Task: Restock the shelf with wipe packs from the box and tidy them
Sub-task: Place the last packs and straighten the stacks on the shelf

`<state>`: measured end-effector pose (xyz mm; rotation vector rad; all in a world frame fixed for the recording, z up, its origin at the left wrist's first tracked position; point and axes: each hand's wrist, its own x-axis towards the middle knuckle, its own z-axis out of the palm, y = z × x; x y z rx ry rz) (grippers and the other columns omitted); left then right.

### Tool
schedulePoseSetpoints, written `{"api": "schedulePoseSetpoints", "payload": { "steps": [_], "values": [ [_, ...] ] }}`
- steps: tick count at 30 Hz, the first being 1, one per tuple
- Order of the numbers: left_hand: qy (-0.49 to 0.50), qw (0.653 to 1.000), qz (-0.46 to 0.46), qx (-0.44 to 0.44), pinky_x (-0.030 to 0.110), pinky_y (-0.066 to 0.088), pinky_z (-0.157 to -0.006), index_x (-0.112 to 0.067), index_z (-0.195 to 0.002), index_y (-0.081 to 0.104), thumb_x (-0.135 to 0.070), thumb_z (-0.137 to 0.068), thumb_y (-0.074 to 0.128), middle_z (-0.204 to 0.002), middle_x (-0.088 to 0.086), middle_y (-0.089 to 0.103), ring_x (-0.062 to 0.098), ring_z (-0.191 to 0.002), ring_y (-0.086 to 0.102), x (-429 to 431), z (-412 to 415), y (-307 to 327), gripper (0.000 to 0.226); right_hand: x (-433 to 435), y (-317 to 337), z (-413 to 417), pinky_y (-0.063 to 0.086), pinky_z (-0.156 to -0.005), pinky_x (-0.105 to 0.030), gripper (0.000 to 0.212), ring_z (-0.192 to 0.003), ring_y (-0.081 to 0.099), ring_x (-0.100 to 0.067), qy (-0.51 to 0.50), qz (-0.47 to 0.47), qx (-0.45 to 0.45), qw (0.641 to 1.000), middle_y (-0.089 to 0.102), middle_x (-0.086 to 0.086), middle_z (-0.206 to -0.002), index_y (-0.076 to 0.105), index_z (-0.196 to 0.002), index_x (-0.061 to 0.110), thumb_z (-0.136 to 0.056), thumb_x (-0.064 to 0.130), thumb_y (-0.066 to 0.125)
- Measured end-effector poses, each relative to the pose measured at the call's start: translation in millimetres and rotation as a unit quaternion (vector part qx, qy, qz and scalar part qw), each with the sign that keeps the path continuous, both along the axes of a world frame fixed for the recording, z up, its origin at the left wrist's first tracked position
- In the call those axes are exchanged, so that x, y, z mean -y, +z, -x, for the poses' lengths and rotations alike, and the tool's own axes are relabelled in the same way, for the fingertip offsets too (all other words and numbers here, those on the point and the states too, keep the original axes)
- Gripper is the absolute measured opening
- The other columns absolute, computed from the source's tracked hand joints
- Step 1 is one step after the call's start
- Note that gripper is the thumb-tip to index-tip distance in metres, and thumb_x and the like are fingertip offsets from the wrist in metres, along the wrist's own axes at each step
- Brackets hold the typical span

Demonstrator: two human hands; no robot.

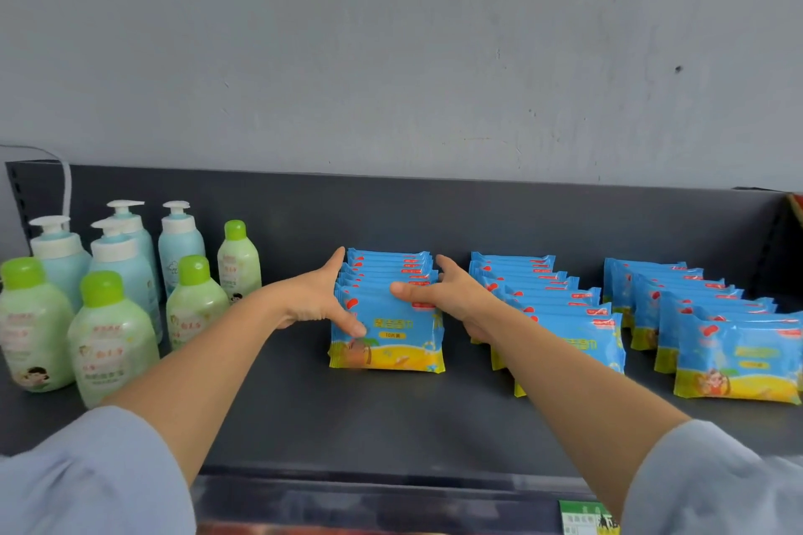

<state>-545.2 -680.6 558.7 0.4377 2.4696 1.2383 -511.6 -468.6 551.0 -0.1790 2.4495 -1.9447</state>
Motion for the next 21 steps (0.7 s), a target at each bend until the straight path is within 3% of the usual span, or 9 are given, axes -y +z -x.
{"api": "schedulePoseSetpoints", "payload": {
  "steps": [2,4,7,10,15,19,21],
  "values": [
    [-0.004,1.0,-0.007,-0.005,0.03,0.042,-0.101,-0.023,-0.151,-0.016,0.007,-0.069,0.078,-0.121,-0.018,0.042,0.007,-0.105,0.054,-1.1,2.3,-1.8,0.128,2.6,-2.2,4.8,0.05,-0.059,-0.014,0.039,-0.076,0.062,-0.003,0.006,-0.002,0.004,1.0,0.061,0.012,-0.089,0.047,-0.106,0.022,-0.08,0.019,0.076],
    [-0.005,1.0,-0.017,-0.014,0.024,0.045,-0.093,-0.023,-0.151,-0.014,0.008,-0.069,0.078,-0.106,-0.026,0.04,0.005,-0.101,0.055,-1.9,2.8,-3.5,0.127,5.0,-4.9,9.6,0.054,-0.064,-0.019,0.045,-0.08,0.066,-0.006,0.007,0.008,0.0,1.0,0.066,0.008,-0.093,0.051,-0.112,0.019,-0.077,0.02,0.079],
    [0.005,0.999,-0.036,-0.029,0.018,0.05,-0.079,-0.024,-0.152,-0.012,0.009,-0.068,0.079,-0.103,-0.028,0.037,0.003,-0.098,0.056,-1.3,5.8,-7.8,0.128,5.8,-9.7,12.6,0.053,-0.061,-0.016,0.038,-0.077,0.064,-0.005,-0.007,0.026,-0.012,1.0,0.062,0.011,-0.089,0.048,-0.099,0.027,-0.077,0.018,0.078],
    [0.004,0.999,-0.038,-0.038,0.018,0.049,-0.08,-0.025,-0.152,-0.009,0.007,-0.068,0.079,-0.106,-0.026,0.036,0.002,-0.097,0.055,-0.1,8.1,-11.0,0.127,4.7,-13.5,14.0,0.053,-0.058,-0.015,0.038,-0.074,0.064,-0.003,-0.01,0.03,-0.022,0.999,0.06,0.013,-0.088,0.045,-0.093,0.03,-0.078,0.019,0.078],
    [-0.013,0.999,-0.004,-0.039,0.024,0.047,-0.093,-0.026,-0.152,-0.007,0.0,-0.065,0.084,-0.136,-0.012,0.034,0.013,-0.117,0.051,3.0,11.2,-10.2,0.129,3.7,-8.6,10.4,0.05,-0.057,-0.014,0.052,-0.077,0.06,-0.002,-0.006,0.008,-0.017,1.0,0.055,0.014,-0.091,0.035,-0.111,0.026,-0.08,0.025,0.076],
    [-0.029,0.998,0.016,-0.054,0.02,0.053,-0.083,-0.029,-0.145,0.016,0.001,-0.065,0.083,-0.123,-0.008,0.043,0.009,-0.108,0.056,3.6,12.0,-9.9,0.109,0.4,-1.0,9.2,0.048,-0.061,-0.013,0.074,-0.08,0.058,-0.001,0.025,-0.045,0.003,0.999,0.053,0.015,-0.094,0.029,-0.138,0.018,-0.08,0.023,0.076],
    [-0.025,0.997,0.031,-0.06,0.026,0.053,-0.09,-0.031,-0.143,0.021,-0.004,-0.062,0.087,-0.132,-0.004,0.039,0.013,-0.113,0.054,3.9,11.8,-10.2,0.108,-0.4,5.3,7.2,0.049,-0.068,-0.013,0.077,-0.086,0.057,-0.003,0.05,-0.082,0.03,0.995,0.053,0.013,-0.1,0.028,-0.14,0.02,-0.08,0.021,0.076]
  ]
}}
